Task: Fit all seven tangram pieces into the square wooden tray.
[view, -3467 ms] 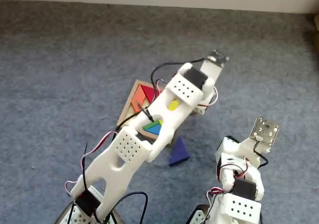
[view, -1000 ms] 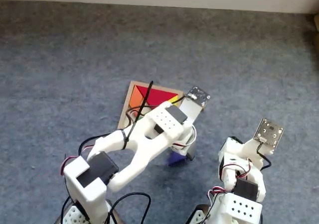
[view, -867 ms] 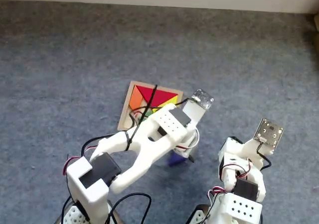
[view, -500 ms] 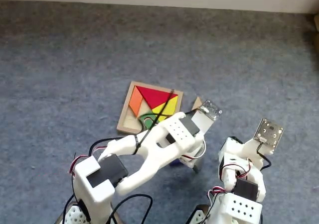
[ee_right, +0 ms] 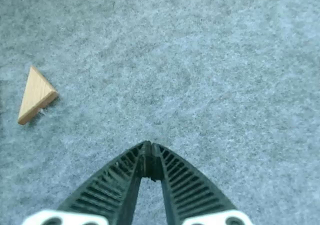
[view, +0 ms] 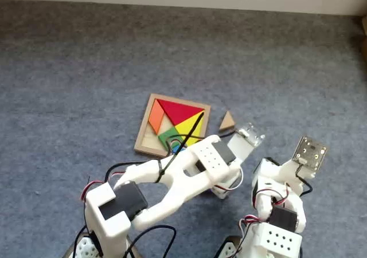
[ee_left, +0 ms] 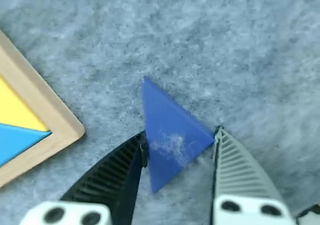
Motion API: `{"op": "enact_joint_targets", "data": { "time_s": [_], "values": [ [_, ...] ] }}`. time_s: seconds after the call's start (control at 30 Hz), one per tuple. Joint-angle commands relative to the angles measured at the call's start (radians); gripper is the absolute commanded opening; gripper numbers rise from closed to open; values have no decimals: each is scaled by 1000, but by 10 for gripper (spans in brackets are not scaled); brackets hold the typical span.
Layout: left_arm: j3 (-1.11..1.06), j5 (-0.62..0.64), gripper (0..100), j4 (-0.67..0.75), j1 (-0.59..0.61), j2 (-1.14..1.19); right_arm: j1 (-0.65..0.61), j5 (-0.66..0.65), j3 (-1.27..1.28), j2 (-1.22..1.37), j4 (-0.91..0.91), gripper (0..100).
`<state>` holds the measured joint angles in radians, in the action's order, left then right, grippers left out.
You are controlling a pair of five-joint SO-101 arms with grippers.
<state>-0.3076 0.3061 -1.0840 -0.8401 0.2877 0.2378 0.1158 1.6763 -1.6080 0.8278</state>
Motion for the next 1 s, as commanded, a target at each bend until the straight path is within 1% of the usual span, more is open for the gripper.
{"op": "enact_joint_targets", "data": {
  "time_s": [0.0, 0.03, 0.13, 0.23, 0.33, 0.53, 0.73, 0.83, 0.9, 0.97],
  "values": [
    [7, -89, 130, -21, 25, -44, 8, -11, 104, -16, -24, 16],
    [5, -101, 127, -29, 28, -68, 8, -11, 104, -16, -24, 16],
    [12, -175, 127, -118, 42, -180, 7, -11, 104, -16, -24, 16],
    [7, -311, 127, -186, 74, -308, 1, -11, 104, -16, -24, 16],
    [7, -480, 127, -241, 143, -398, -16, -11, 104, -16, -24, 16],
    [7, -893, 127, -249, 352, -418, -16, -11, 104, -16, -24, 16],
    [5, -1390, 127, -252, 518, -381, -16, -11, 104, -16, -24, 16],
    [5, -1617, 127, -249, 587, -361, -16, -11, 104, -16, -24, 16],
    [5, -1729, 127, -250, 615, -348, -16, -11, 104, -16, -24, 16],
    [5, -1811, 127, -252, 631, -329, -16, -11, 104, -16, -24, 16]
  ]
}}
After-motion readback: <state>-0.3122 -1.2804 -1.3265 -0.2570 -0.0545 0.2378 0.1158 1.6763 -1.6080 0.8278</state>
